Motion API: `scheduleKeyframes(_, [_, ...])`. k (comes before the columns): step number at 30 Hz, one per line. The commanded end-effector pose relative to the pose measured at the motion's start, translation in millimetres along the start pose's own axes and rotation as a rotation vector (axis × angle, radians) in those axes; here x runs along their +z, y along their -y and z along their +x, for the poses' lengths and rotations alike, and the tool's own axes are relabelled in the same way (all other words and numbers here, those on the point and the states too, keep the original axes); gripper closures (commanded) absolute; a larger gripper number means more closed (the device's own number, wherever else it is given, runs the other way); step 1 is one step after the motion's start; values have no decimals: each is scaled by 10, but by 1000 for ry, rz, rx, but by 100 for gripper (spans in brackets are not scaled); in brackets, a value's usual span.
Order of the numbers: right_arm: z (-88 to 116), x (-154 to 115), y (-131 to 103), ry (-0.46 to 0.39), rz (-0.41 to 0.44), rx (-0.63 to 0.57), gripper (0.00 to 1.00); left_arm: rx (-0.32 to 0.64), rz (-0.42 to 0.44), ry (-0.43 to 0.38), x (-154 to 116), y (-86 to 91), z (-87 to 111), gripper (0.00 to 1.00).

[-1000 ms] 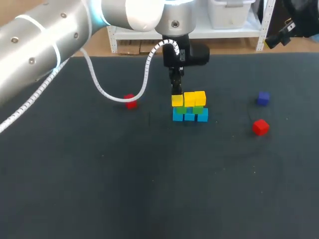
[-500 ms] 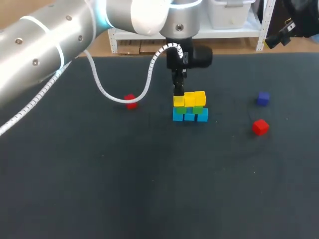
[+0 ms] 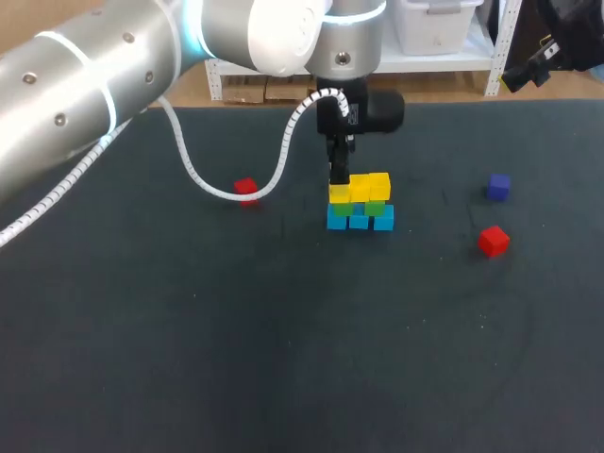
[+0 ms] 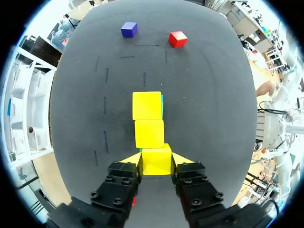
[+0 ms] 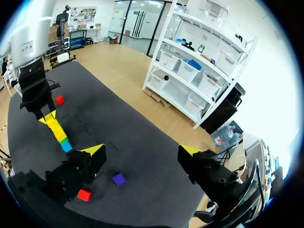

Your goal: Place the blue cubes, place green cubes on the blue cubes, place the yellow cubes on the green cubes, then place the red cubes on the yellow cubes, and place purple cube on the red cubes.

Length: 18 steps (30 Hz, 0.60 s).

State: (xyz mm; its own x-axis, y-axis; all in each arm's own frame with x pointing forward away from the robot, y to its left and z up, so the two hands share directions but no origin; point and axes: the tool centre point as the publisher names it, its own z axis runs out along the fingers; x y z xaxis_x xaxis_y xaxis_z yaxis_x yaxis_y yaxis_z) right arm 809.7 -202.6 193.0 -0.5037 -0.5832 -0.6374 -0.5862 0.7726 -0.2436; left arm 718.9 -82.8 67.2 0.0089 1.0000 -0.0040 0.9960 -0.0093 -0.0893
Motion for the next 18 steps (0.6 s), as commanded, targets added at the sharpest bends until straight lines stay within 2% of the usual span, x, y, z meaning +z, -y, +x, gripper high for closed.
scheduleKeyframes(1, [21, -15, -36, 4, 20, 2, 0, -2, -12, 2, 27, 27, 19, 100])
scheduleKeyframes(18, [21, -15, -36, 4, 20, 2, 0, -13, -43, 6, 64, -27, 25, 100])
